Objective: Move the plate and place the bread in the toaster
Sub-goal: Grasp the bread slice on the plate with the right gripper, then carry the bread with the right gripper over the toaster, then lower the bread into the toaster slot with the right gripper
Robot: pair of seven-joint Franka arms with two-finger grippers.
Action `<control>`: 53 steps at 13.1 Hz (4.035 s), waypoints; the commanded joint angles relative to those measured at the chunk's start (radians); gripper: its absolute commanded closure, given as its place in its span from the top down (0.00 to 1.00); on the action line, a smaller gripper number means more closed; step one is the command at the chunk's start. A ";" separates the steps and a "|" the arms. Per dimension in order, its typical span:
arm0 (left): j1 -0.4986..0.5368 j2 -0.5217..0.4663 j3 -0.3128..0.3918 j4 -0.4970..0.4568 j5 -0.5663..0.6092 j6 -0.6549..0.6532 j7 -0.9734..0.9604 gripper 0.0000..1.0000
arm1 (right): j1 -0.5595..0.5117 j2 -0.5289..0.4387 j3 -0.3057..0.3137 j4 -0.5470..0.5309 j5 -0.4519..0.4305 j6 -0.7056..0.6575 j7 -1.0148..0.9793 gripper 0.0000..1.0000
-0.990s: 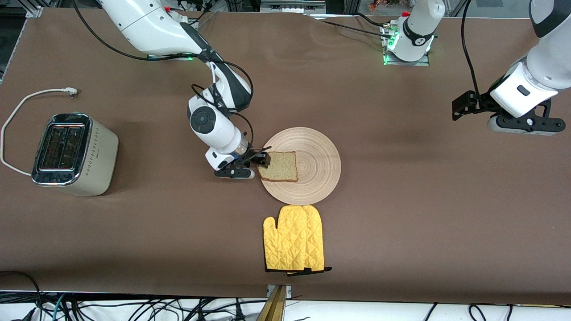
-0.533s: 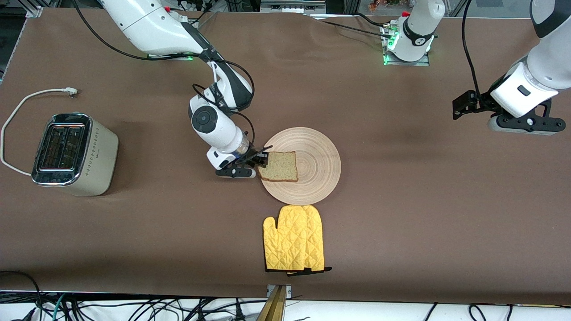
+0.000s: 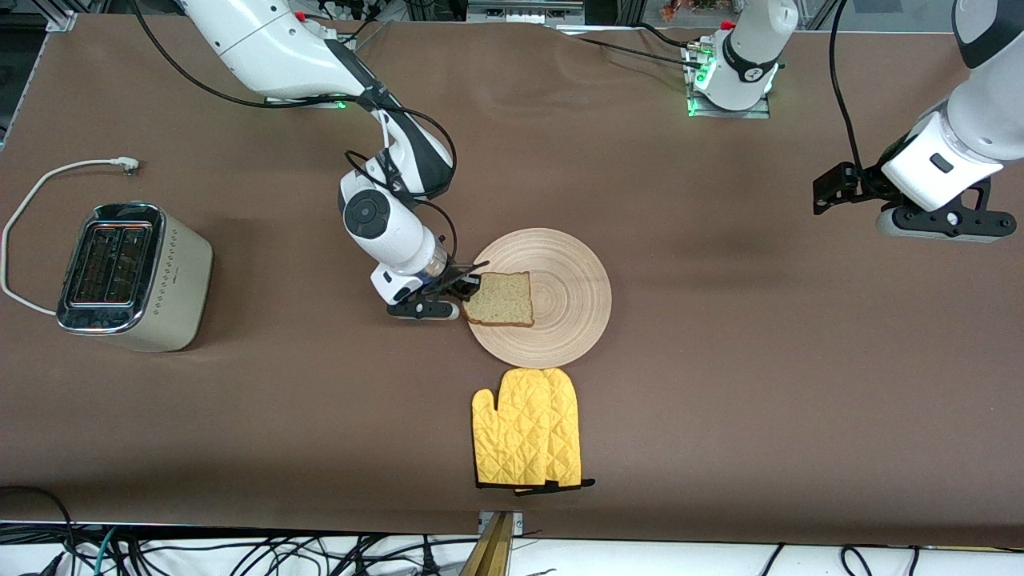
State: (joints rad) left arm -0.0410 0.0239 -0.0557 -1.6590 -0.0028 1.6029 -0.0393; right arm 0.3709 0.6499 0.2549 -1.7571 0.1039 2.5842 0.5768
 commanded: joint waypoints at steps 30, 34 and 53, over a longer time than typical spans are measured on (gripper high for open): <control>-0.008 0.011 0.004 0.028 -0.006 -0.031 -0.008 1.00 | -0.007 -0.303 -0.671 0.320 -0.662 -1.039 -0.787 0.00; -0.016 0.010 -0.003 0.028 -0.006 -0.057 -0.010 1.00 | -0.010 -0.274 -0.666 0.323 -0.733 -0.978 -0.714 0.00; 0.000 0.011 0.004 0.028 -0.006 -0.072 -0.005 1.00 | -0.012 -0.228 -0.661 0.238 -0.722 -0.969 -0.571 0.00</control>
State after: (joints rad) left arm -0.0441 0.0242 -0.0496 -1.6571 -0.0028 1.5512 -0.0393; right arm 0.3566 0.4355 -0.4065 -1.5016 -0.6234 1.6197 -0.0056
